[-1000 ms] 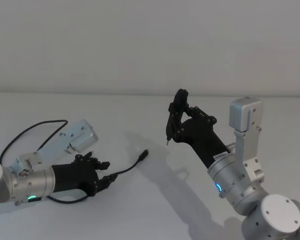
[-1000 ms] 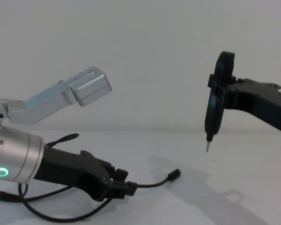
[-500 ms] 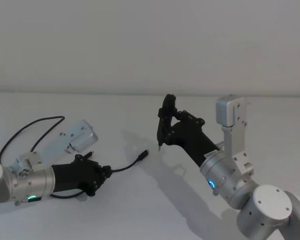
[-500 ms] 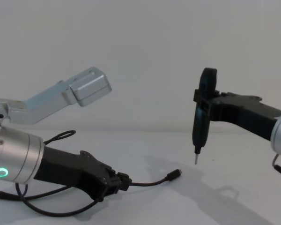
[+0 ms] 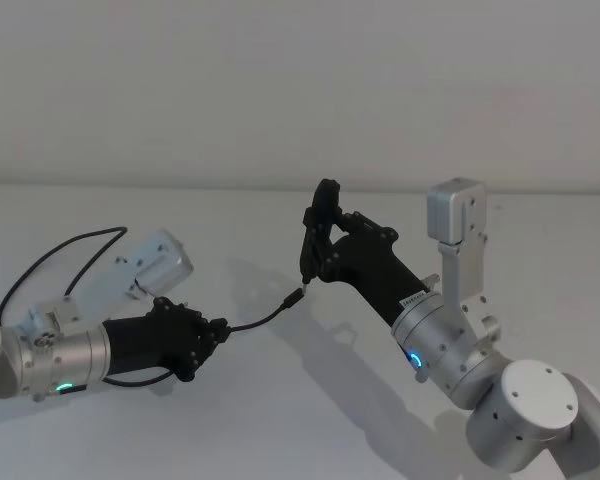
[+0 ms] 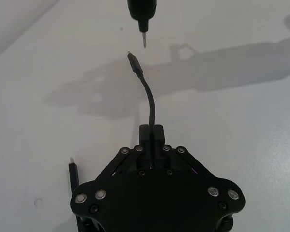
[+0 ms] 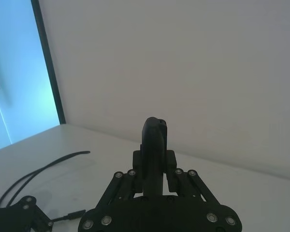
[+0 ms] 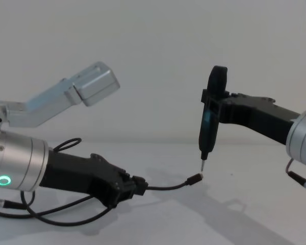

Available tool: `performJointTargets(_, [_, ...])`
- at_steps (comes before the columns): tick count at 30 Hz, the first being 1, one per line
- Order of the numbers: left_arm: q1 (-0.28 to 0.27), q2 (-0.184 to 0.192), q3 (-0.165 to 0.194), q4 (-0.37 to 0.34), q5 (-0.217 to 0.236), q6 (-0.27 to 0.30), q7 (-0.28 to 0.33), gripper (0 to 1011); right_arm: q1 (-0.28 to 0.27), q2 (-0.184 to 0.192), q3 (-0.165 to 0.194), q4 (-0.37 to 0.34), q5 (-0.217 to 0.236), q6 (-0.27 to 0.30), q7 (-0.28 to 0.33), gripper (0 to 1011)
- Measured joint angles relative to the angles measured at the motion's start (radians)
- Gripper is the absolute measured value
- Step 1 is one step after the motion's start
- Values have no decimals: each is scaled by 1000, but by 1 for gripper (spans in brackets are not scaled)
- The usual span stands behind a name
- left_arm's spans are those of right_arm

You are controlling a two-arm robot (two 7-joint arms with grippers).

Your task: Pick up the data cable with the one hand.

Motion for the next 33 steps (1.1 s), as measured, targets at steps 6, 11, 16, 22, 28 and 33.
performJointTargets(6, [-6, -4, -5, 7, -9, -25, -15, 46, 3, 3, -2, -2, 10, -10, 4, 275])
performJointTargets(11, [-9, -6, -8, 11, -15, -39, -24, 46, 5, 6, -3, -2, 14, -15, 4, 275])
performJointTargets(16, [-11, -8, -9, 13, -17, -46, -28, 46, 5, 11, -3, 0, 18, -20, 1, 275])
performJointTargets(22, [-13, -8, -10, 15, -20, -53, -32, 46, 6, 16, -1, 3, 19, -26, -2, 274])
performJointTargets(28, [-13, -9, -11, 16, -22, -57, -35, 46, 13, 20, 1, 11, 15, -38, -4, 275])
performJointTargets(33, [-14, -10, -12, 16, -22, -60, -36, 46, 21, 21, 2, 21, 8, -49, -4, 274])
